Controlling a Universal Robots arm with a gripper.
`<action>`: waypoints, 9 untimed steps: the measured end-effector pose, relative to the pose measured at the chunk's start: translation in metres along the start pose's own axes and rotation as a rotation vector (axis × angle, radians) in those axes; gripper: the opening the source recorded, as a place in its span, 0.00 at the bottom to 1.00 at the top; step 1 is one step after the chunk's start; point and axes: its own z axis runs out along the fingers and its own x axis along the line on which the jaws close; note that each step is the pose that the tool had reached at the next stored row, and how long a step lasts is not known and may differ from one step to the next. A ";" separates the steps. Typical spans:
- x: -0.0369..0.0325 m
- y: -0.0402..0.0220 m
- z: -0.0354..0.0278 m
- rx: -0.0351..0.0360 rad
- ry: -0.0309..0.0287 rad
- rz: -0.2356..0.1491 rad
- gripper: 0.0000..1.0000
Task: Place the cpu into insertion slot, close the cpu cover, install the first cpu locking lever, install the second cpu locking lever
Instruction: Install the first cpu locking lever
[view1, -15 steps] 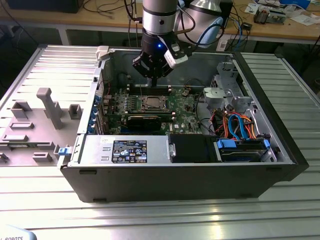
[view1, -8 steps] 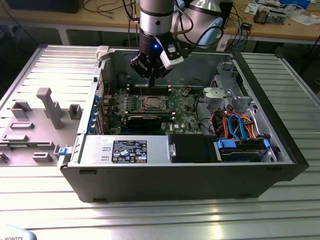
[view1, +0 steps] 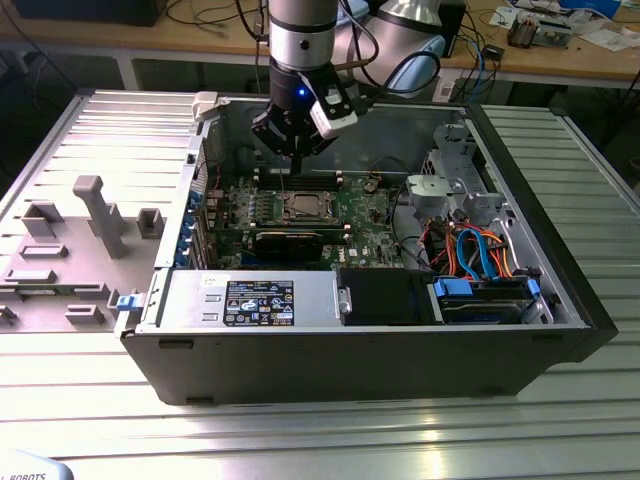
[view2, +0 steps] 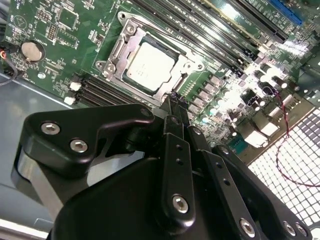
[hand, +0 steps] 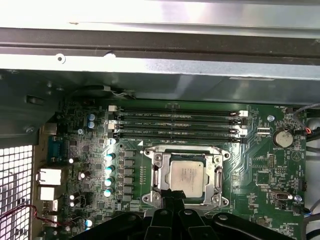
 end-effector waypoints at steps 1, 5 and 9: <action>0.0000 0.0000 0.0000 0.0001 0.0000 0.000 0.11; 0.0005 0.0000 0.0000 0.0000 0.0000 0.000 0.11; 0.0006 0.0000 0.0000 0.0000 0.0000 0.000 0.11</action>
